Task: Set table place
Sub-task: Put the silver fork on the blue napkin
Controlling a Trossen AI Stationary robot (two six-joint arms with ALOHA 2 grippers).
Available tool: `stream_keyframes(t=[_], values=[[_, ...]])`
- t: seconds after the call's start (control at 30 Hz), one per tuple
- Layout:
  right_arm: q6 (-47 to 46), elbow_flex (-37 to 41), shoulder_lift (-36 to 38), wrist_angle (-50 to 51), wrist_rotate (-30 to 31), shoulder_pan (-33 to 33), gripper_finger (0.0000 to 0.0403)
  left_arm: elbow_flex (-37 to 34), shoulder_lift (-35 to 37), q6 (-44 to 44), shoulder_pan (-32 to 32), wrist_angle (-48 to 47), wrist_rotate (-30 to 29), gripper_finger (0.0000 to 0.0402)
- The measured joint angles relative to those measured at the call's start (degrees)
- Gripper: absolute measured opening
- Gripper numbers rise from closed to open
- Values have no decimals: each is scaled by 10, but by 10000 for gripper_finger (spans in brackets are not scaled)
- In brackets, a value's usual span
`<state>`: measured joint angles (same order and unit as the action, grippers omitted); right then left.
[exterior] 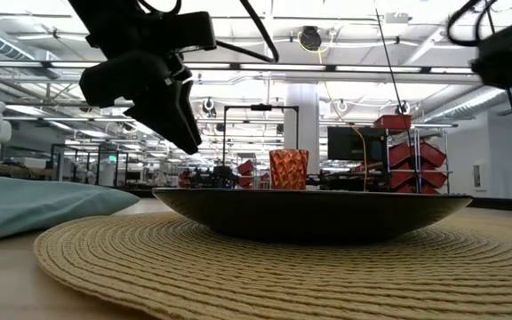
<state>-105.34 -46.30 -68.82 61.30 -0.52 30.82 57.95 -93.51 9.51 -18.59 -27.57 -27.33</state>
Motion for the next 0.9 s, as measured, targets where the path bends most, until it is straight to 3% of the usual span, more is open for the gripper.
stream_keyframes(t=[0.33,0.67,0.9], values=[[-171,0,-86,-67,-44,102,150,0,0,-15,-3,3,0,161],[-187,34,-130,-131,-56,84,150,0,0,-24,-24,4,0,161],[-203,107,-129,-250,-86,73,150,-1,0,-25,-41,1,0,161]])
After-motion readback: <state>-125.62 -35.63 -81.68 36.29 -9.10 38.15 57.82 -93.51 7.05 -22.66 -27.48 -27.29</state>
